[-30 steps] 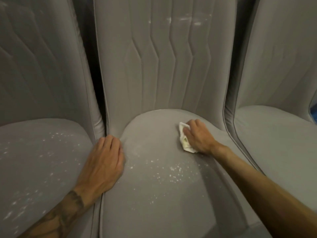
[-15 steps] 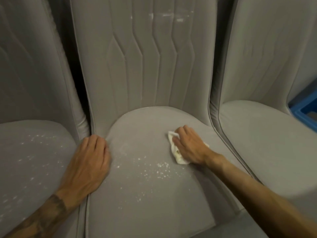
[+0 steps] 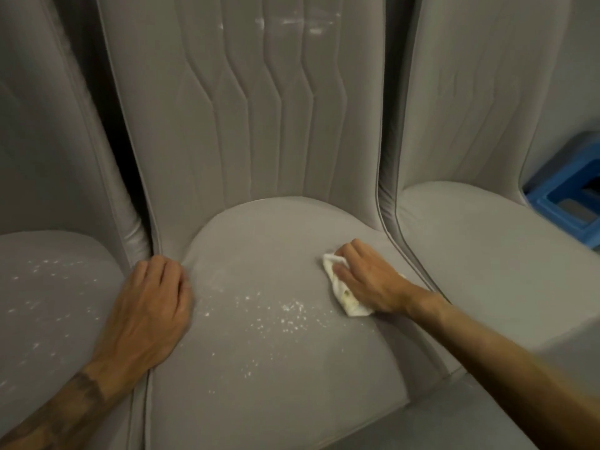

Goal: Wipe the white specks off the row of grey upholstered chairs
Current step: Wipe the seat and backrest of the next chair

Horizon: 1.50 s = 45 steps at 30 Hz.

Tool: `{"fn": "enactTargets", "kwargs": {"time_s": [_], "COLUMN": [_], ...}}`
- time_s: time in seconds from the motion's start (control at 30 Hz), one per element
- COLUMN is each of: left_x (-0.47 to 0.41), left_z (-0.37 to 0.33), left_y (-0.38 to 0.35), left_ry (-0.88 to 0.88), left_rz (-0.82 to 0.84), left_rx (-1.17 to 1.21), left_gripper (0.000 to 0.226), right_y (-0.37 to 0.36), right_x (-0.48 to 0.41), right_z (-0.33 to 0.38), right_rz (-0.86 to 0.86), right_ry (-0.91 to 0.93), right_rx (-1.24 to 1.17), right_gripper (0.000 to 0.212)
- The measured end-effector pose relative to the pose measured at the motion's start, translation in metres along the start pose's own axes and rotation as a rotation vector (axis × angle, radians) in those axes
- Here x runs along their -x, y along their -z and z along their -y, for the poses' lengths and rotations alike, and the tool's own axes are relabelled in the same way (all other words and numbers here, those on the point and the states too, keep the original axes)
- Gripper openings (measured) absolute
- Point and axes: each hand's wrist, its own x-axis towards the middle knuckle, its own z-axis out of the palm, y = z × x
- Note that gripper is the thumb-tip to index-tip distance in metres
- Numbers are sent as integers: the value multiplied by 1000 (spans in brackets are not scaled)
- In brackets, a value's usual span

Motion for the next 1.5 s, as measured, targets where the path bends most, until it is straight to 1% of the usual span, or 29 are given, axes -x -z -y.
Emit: {"fn": "enactTargets", "kwargs": {"time_s": [0.1, 0.13, 0.17, 0.2, 0.27, 0.33, 0.4, 0.47, 0.53, 0.6, 0.67, 0.73, 0.8, 0.87, 0.93, 1.03, 1.07, 1.1, 1.17, 1.2, 1.23, 1.27, 1.33, 1.4, 1.43, 1.5], "left_x": [-1, -1, 0, 0, 1, 0, -1, -1, -2, -2, -2, -2, -1, 1, 1, 2, 2, 2, 2, 3, 3, 3, 3, 4, 3, 3], "left_z": [0, 0, 1, 1, 1, 2, 2, 1, 2, 2, 2, 3, 3, 4, 7, 7, 7, 7, 7, 7, 7, 7, 7, 6, 6, 6], "left_y": [1, 1, 1, 0, 0, 0, 2, 5, 6, 6, 6, 5, 4, 2, 2, 3, 3, 4, 4, 4, 4, 3, 3, 4, 5, 6], "left_ry": [-8, -8, -12, -16, -20, -25, -25, -26, -31, -41, -53, -55, -48, -42, -41, -40, -43, -47, -47, -44, -44, -45, -41, -36, -37, -36], "left_rz": [-8, -9, -6, 1, 11, 16, 24, 30, 37, 41, 40, 43, 53, 54, 50, 39, 34, 32, 31, 29, 24, 23, 26, 25, 23, 22], "left_rx": [3, 0, -3, -6, -3, -2, 1, 1, -7, -20, -27, -31, -30, -25, -20, -6, -6, -7, -5, -6, -11, -17, -21, -25, -30, -32], "left_gripper": [24, 23, 23, 23, 23, 24, 25, 23, 23, 25, 27, 28, 29, 28, 27, 27, 27, 26, 25, 25, 26, 26, 28, 28, 28, 29], "right_y": [13, 11, 7, 1, -8, -1, 11, 21, 21, 10, 5, 12, 23, 27, 17, 5, 6, 9, 20, 23, 22, 17, 1, -2, 1, 11], "right_x": [-8, -10, -8, -3, 14, 29, 31, 28, 28, 39, 54, 57, 53, 52, 55, 74, 75, 72, 66, 62, 59, 59, 67, 70, 68, 60], "right_z": [-36, -37, -28, -16, 12, 23, 7, -12, -12, 6, 19, 9, -11, -13, 8, 33, 29, 23, 11, 13, 22, 33, 53, 54, 47, 29], "right_rz": [-65, -59, -21, 5, -14, -11, 6, -20, -69, -64, -18, 19, -32, -99, -115, -16, -18, -31, -78, -108, -121, -114, -69, -55, -53, -82], "right_ry": [-272, -305, -292, -212, -67, -9, -46, -161, -217, -166, -79, -45, -157, -276, -218, -68, -38, -53, -190, -223, -198, -119, -43, -35, -62, -186], "right_rx": [101, 168, 210, 218, 78, -30, -8, 35, 64, 58, -1, -2, 50, 73, 85, -46, -14, 27, 106, 157, 191, 214, 126, 53, 48, 60], "right_gripper": [29, 33, 36, 37, 28, 20, 22, 26, 26, 24, 22, 21, 22, 23, 18, 20, 21, 21, 24, 28, 33, 36, 37, 34, 30, 22]}}
